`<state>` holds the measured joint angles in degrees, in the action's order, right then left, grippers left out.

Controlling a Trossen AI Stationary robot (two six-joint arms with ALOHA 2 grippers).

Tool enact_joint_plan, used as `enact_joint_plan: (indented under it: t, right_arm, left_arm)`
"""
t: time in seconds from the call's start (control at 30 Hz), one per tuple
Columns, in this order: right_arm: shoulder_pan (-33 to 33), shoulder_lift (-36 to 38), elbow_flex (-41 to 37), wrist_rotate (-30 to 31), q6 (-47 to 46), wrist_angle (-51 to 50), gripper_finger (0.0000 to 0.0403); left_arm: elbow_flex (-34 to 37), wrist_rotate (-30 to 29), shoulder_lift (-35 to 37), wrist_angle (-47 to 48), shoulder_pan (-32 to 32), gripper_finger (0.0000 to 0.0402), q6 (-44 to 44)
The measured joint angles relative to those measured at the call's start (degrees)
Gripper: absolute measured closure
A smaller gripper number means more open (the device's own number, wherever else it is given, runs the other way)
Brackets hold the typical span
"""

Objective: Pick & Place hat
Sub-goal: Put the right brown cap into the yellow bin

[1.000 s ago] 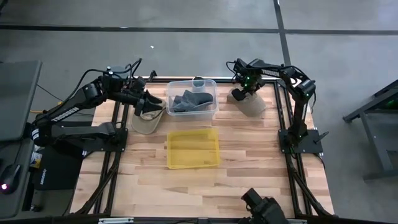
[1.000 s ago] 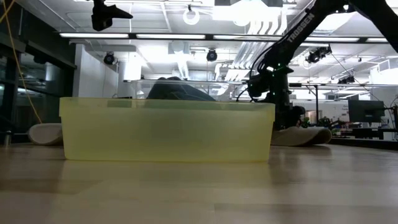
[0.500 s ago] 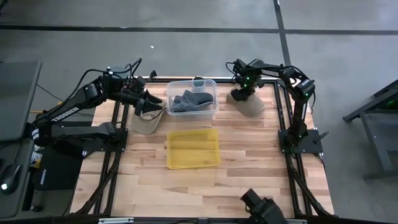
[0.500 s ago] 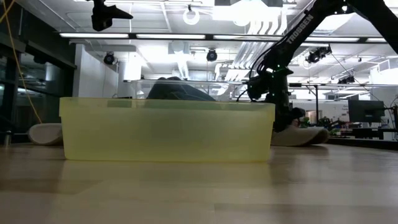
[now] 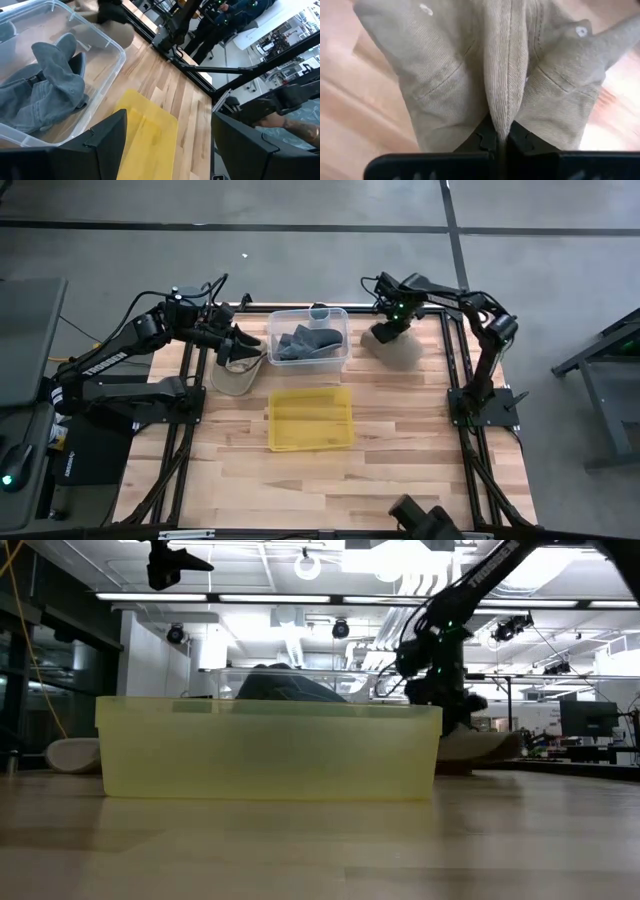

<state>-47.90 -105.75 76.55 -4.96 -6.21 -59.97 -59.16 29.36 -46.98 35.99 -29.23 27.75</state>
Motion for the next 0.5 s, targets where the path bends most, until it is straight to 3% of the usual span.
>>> enact_joint_plan:
  t: [0.23,0.5]
  right_arm:
    - [0.06,9.24,0.00,0.30,-1.14,-5.38,0.0402]
    - [2.60,22.57,0.02,0.61,-4.89,-5.01,0.0403]
  left_arm:
    - [0.00,0.00,0.00,0.00,0.00,0.0135,-0.14]
    - [0.00,-0.11,-0.02,0.00,0.02,0.0135,-0.53]
